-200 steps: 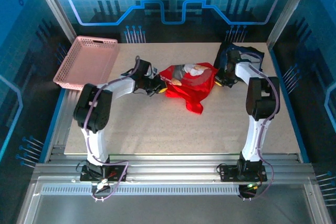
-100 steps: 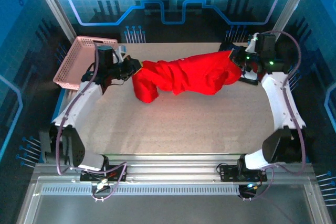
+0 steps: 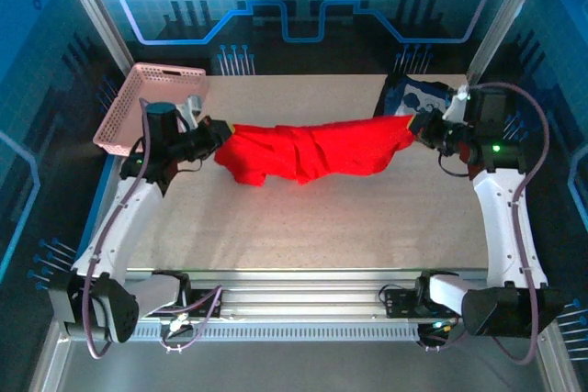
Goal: Fold and stack the t-shirts
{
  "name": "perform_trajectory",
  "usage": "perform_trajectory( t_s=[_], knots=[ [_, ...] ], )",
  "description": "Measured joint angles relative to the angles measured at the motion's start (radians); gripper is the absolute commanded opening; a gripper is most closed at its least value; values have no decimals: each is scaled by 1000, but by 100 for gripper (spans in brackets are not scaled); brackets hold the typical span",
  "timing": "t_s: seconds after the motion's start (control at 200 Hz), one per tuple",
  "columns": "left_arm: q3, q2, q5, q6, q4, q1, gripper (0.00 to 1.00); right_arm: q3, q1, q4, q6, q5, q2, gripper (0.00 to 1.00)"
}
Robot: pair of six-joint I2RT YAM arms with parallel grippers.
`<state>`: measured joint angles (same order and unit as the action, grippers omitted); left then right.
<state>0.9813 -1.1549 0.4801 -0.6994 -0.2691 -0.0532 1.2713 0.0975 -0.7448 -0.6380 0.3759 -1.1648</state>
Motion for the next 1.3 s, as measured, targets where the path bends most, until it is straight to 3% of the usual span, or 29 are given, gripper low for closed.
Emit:
perform_trajectory(
  t_s=[0.26,0.5,0.525,0.55,0.585,0.685,0.78,0.865,1.01,1.11,1.201,1.301],
  knots=[
    [-112,-98,-6,3,6,-4,0,-120,11,6,5,-10,-167,0],
    [66,-428,-13,29,48,-86,0,8,39,100,22,-63,-493,0],
    [89,-459,-15,29,54,-91,0,36,42,110,25,-70,-533,4],
    [105,-476,-16,29,56,-94,11,62,46,109,27,-76,-563,11],
    [139,-510,-17,29,58,-95,35,103,48,111,29,-83,-602,20],
    [237,-583,-29,40,57,-95,69,234,54,109,45,-102,-697,43],
    [262,-583,-45,51,53,-94,88,269,51,117,65,-101,-700,57],
    [241,-521,-67,50,16,-92,91,238,33,118,105,-100,-653,68],
    [103,-293,-80,56,-66,-68,91,87,-126,71,213,-107,-448,73],
    [-8,-193,-83,65,-101,-42,87,19,-348,55,298,-116,-344,73],
    [-109,-194,-82,68,-100,-25,81,2,-527,52,353,-144,-357,72],
    [-181,-248,-80,59,-103,-21,72,5,-644,52,387,-187,-451,71]
  ],
)
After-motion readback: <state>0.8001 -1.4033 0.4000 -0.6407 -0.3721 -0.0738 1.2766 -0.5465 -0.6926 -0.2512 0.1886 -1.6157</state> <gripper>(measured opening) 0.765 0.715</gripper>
